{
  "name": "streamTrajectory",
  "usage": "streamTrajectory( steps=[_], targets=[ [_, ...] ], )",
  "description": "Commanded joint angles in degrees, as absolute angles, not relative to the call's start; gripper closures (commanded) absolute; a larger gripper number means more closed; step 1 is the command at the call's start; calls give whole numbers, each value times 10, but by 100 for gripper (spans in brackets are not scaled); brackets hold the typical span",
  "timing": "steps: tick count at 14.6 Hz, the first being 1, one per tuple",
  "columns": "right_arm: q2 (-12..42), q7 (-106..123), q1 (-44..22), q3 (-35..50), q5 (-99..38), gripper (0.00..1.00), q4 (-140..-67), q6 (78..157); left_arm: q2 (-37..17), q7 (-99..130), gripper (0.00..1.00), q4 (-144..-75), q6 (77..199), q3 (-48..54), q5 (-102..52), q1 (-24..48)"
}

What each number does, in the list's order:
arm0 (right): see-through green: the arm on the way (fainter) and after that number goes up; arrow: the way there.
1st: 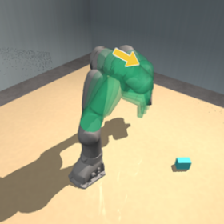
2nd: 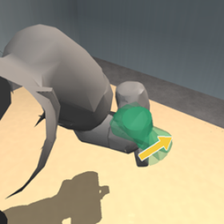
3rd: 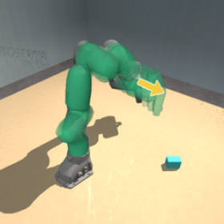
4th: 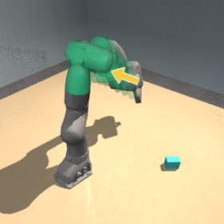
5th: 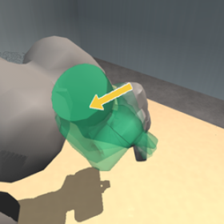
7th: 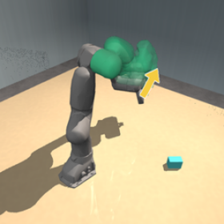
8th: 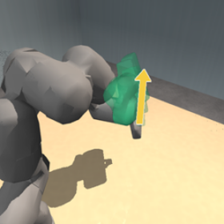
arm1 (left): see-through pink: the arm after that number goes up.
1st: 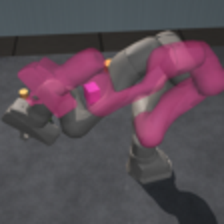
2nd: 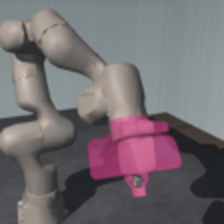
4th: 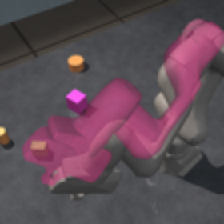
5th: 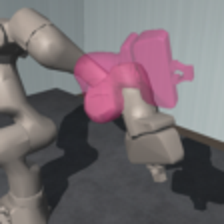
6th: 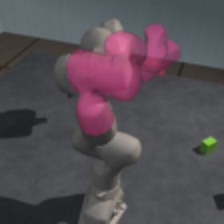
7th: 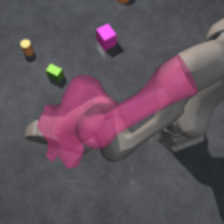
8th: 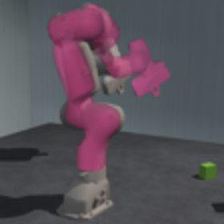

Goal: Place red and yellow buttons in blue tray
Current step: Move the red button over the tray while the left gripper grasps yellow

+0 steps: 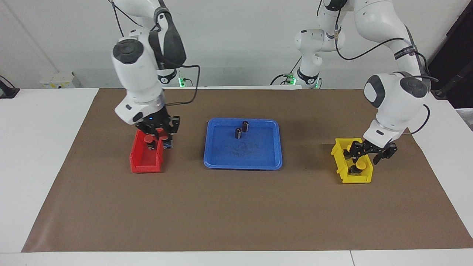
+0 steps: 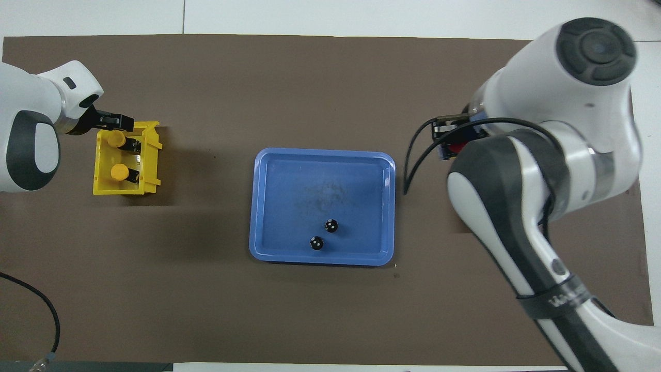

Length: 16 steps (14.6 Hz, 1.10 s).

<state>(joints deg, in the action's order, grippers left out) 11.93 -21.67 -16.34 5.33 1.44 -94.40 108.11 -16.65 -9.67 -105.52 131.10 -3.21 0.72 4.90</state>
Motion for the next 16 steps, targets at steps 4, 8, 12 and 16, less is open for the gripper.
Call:
streamTrajectory(
  steps=[4, 8, 12, 16],
  targets=[
    [191, -365, -276, 51, 25, 72, -932, 1150, -145, -107, 24, -1098, 1327, -30, 4, 38],
    [236, -420, -316, 51, 58, 71, -938, 1186, -141, -71, 24, -1108, 1326, -29, 1, 40],
    [250, -422, -315, 51, 59, 67, -961, 1219, -139, -65, 24, -1112, 1327, -28, 1, 45],
    [250, -429, -316, 51, 58, 36, -965, 1219, -130, -62, 24, -1136, 1329, -29, 0, 45]
  ],
)
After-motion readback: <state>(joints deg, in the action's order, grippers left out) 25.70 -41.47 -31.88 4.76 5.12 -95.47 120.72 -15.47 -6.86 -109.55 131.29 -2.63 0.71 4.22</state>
